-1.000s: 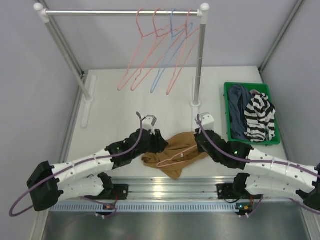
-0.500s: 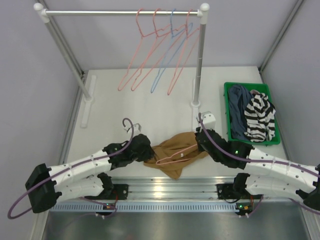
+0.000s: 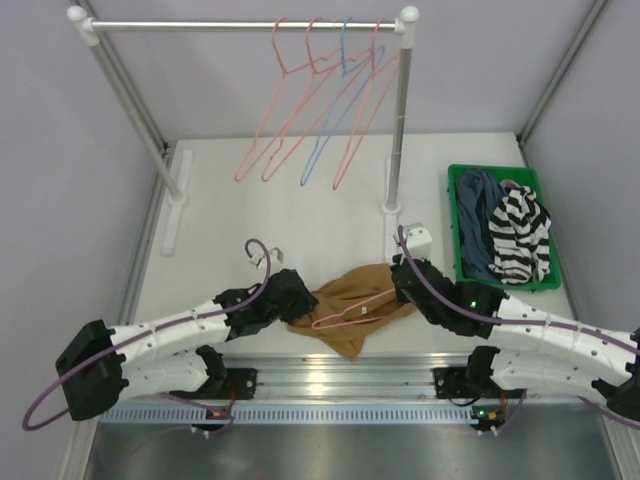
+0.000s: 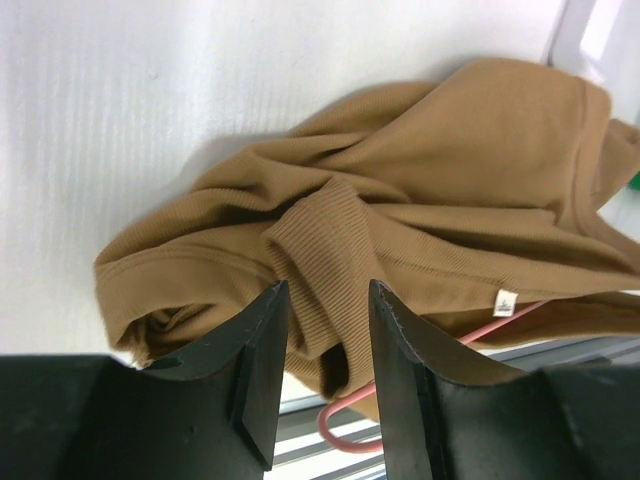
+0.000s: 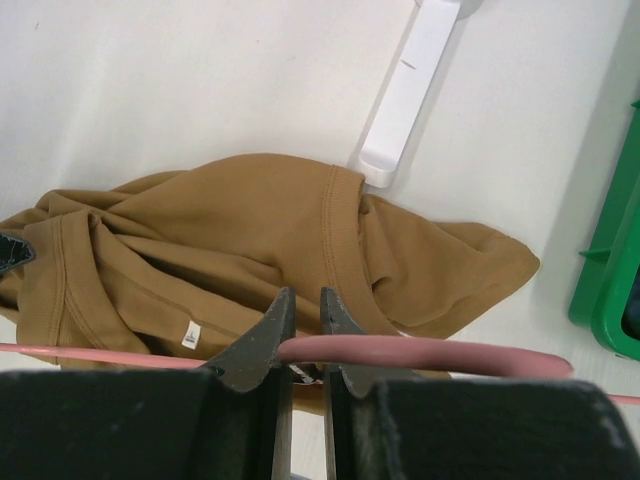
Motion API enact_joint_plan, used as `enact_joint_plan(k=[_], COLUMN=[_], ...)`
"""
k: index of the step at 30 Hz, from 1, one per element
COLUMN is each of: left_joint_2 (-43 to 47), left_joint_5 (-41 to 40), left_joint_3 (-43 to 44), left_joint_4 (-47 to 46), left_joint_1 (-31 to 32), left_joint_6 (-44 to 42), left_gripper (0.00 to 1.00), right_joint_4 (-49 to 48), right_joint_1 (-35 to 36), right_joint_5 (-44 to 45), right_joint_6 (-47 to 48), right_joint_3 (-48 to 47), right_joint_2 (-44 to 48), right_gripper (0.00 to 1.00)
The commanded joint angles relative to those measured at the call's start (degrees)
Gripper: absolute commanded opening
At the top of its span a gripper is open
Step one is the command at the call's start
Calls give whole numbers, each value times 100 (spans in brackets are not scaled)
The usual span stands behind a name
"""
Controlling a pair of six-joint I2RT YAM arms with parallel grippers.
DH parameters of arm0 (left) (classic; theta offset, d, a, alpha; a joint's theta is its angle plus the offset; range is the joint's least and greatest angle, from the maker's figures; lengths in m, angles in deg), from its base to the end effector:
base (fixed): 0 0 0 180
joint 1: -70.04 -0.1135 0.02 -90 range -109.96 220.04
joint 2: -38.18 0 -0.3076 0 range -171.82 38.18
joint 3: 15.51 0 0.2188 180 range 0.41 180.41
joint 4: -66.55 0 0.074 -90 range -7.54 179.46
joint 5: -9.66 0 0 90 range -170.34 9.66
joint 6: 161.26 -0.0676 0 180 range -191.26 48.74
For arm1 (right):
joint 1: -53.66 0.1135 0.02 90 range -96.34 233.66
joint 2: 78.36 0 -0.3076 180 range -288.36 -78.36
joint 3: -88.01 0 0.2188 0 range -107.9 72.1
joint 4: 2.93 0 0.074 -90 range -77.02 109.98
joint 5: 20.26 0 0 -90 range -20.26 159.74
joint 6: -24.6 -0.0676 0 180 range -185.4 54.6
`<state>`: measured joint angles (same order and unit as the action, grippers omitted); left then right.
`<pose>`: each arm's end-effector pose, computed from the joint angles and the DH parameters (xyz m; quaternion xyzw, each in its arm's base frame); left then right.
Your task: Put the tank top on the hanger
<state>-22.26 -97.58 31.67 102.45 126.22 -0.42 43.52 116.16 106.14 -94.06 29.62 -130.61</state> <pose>0.1123 -0.1316 0.2260 -0.1701 0.9123 -0.2461 0.2796 0.1035 0.1120 0.2970 -0.1253 0.8629 0.0867 0.4818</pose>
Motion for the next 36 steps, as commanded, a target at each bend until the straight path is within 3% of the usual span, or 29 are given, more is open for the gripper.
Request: enact_joint_plan(k=[1, 10, 14, 18, 22, 36], left_joint_2=[-99, -503, -302, -126, -3, 1570], left_joint_5=[-184, -43, -166, -237, -132, 237], left_joint_3=[-155, -349, -420, -490, -665, -1413], left_joint_4=[-880, -1419, -1436, -1331, -1375, -1656], left_joint_1=[-11, -11, -11, -11, -11, -11], left_joint_6=[219, 271, 236, 184, 157, -422], left_gripper=[43, 38, 29, 9, 0, 0], right_joint_4=[4, 215, 451, 680, 926, 1296], right_joint_1=[87, 87, 87, 96, 87, 87], right_joint_5=[201, 350, 534, 789, 1026, 1413], right_joint_6=[-60, -148, -367, -622, -877, -1370], right_joint_3=[-349, -472, -542, -604, -735, -876], right_joint_2=[4, -49, -57, -128, -268, -549], right_gripper=[0, 0, 0, 0, 0, 0])
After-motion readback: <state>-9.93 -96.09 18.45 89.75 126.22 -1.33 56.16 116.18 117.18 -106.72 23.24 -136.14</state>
